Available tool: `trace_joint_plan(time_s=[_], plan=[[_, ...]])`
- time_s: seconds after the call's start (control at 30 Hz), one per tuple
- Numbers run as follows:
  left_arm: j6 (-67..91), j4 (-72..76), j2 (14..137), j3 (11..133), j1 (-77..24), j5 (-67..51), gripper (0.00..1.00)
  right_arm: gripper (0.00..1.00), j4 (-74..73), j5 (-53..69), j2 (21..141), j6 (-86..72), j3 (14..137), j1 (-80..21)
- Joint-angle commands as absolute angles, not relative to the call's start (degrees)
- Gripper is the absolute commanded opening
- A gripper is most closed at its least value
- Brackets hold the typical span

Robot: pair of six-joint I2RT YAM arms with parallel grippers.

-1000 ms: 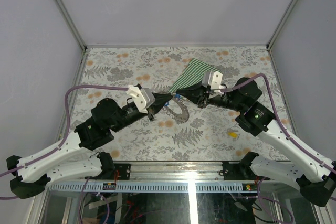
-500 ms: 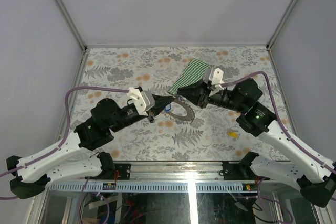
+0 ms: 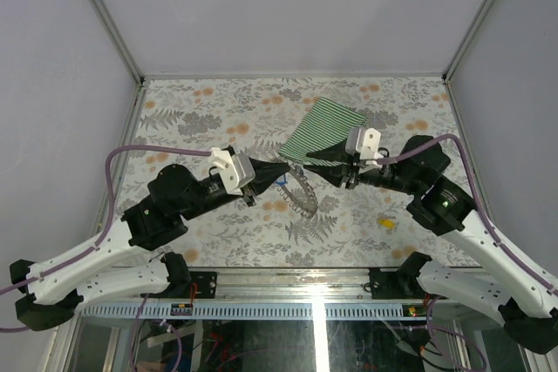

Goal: Put the keys on the keyring
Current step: Insert the key onto the keyring.

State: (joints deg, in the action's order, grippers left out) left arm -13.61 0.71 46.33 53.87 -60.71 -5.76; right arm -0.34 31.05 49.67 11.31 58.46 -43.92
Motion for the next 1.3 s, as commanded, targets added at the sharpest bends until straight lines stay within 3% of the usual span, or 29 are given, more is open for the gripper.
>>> trace_joint_plan(time_s=[0.0,0.37,0.63,1.27], plan=[[-14.1,8.4,44.7,53.7,-61.0,-7.5,0.0,0.35,0.4,34.2,47.0,15.7,60.5,-43.9],[-13.2,15.3,41.4,48.6,-61.0,-17.9,0.0,0.34,10.3,41.6,44.6,11.6,58.2,-43.9],[-4.4,30.3,39.1,40.8,-60.9,-22.1,0.0,0.37,15.5,48.9,47.6,2.0,59.1,-43.9],[-4.5,30.8,39.4,40.6,-61.0,-23.6,0.0,0.36,14.4,55.2,50.5,-2.5,57.2,-43.9]])
